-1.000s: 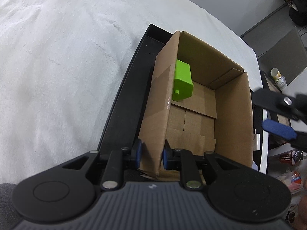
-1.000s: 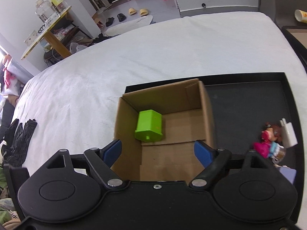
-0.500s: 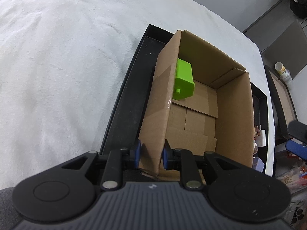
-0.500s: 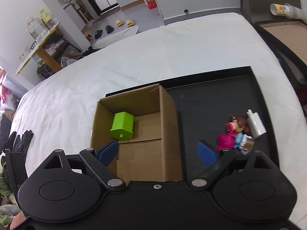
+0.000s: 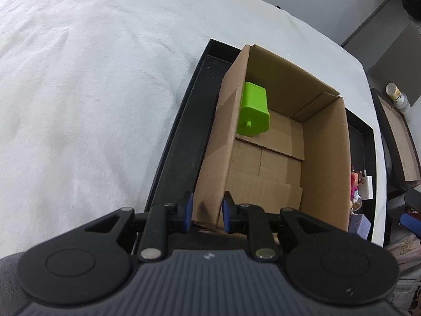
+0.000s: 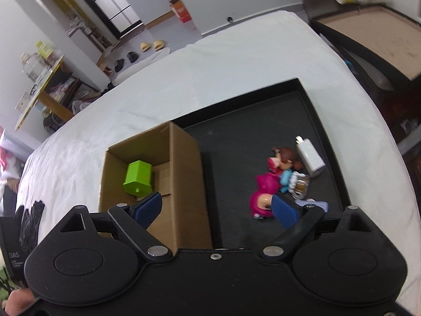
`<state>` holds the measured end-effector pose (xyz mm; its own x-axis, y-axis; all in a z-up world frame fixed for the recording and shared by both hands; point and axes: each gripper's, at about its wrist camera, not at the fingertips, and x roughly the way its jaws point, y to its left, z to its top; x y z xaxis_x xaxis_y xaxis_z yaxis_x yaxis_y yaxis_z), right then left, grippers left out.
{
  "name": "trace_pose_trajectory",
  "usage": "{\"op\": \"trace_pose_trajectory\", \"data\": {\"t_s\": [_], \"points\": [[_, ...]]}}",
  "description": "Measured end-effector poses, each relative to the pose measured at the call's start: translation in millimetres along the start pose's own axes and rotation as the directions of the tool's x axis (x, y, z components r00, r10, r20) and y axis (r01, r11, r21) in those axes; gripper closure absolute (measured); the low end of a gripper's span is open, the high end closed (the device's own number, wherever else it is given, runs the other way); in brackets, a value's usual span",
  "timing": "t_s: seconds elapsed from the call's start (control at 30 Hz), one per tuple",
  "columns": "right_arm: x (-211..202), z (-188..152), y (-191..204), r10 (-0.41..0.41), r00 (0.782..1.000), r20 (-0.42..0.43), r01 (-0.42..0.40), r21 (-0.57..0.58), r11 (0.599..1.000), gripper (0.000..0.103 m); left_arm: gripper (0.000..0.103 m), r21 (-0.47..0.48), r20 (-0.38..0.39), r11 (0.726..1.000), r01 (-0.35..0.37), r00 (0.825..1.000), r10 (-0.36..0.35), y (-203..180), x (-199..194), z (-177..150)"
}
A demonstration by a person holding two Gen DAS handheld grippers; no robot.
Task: Organize rigid objects
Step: 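Open the right gripper to drop the green cup into the box, then lower the right gripper onto the lavender cube figure and close it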
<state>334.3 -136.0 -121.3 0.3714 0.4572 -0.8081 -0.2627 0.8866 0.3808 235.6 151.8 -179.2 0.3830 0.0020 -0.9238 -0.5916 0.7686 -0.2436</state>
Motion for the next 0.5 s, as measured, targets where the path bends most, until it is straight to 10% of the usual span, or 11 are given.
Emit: {"op": "trace_pose_trajectory", "data": {"t_s": [0.5], "points": [[15.8, -9.1, -59.8, -0.010, 1.000, 0.001, 0.010, 0.140, 0.990, 0.013, 0.087, 0.009, 0.016, 1.000, -0.028, 0.999, 0.028, -8.4, 0.8, -5.5]]}}
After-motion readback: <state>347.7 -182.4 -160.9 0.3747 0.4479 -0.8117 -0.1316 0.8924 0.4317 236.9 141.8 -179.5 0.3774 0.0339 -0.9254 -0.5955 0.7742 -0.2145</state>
